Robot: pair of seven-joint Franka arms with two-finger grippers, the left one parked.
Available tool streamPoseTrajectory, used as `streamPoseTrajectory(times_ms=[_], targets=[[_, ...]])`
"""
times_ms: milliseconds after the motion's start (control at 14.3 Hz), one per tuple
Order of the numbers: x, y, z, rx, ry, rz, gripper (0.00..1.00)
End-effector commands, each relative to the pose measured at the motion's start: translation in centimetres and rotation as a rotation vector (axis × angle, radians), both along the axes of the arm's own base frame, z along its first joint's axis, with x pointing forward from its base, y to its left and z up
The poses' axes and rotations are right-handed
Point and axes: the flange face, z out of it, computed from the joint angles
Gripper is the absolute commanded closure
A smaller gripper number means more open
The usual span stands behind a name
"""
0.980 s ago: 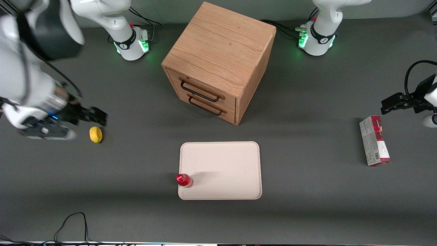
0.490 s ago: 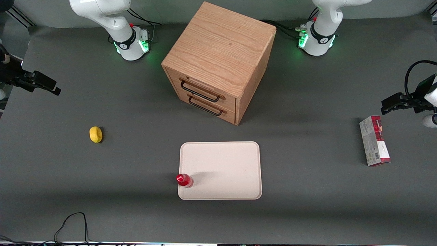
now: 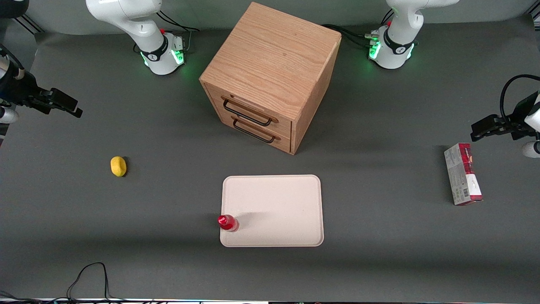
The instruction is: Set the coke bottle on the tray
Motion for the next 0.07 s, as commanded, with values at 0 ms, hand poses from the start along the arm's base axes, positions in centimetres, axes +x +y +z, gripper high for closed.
streamPoseTrajectory(times_ms=[0], targets=[[-0.97,0.55,0.21,-0.021,-0.006,0.013,0.00]])
